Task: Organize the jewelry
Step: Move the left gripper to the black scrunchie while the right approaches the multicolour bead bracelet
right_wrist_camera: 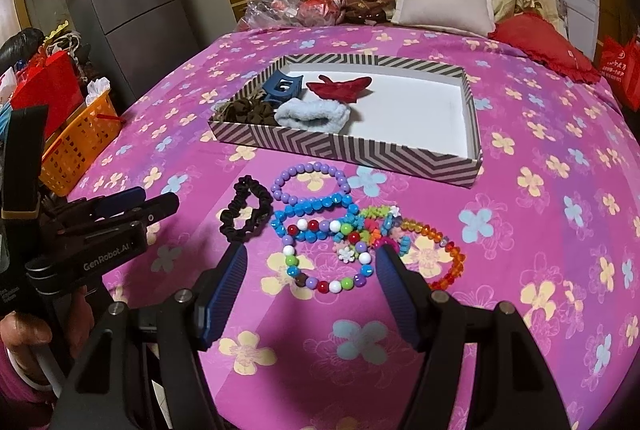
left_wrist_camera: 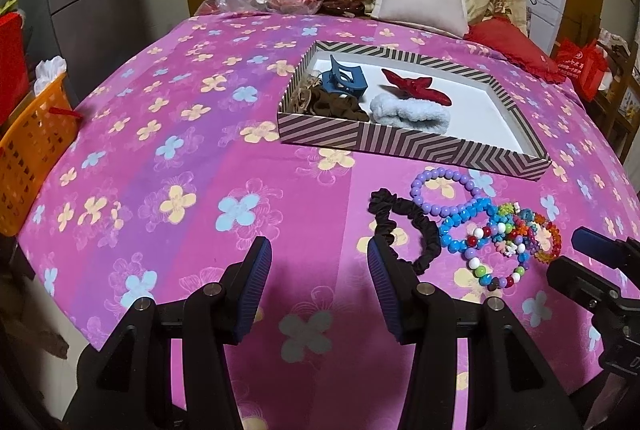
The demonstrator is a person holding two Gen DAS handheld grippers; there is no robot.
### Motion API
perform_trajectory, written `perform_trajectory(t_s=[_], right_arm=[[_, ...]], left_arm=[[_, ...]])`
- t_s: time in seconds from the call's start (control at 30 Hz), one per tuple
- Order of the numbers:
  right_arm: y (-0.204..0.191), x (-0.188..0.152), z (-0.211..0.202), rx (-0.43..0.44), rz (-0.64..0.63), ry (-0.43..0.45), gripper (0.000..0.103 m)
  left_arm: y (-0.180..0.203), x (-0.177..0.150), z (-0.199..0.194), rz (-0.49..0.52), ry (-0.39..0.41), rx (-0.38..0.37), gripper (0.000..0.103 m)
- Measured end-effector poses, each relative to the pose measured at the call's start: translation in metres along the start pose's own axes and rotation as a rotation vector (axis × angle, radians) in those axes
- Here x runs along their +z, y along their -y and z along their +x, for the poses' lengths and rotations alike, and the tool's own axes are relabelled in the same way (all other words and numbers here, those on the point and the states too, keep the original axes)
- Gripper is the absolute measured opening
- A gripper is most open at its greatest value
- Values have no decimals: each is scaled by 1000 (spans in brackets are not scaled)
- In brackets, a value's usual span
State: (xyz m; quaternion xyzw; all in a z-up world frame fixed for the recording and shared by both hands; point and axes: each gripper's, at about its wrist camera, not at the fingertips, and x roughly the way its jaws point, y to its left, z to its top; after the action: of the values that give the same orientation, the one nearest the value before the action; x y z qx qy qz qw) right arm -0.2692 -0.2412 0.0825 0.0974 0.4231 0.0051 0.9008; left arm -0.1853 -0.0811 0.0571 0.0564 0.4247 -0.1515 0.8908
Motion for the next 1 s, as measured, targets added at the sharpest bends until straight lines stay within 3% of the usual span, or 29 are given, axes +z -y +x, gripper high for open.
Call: perform_trajectory(t_s=[0.33,0.63,1.0], right_arm=[[1,-1,3,2,-1,-10,70],[6,-4,7,-4,3,-20,70],[16,-3,8,-23,4,-20,69]], left_arm=[[-6,-2,7,-29,-24,-3,49],[-21,-2,17,-117,-80,-69,49],[2,4,24,-58,-108,-98,49]])
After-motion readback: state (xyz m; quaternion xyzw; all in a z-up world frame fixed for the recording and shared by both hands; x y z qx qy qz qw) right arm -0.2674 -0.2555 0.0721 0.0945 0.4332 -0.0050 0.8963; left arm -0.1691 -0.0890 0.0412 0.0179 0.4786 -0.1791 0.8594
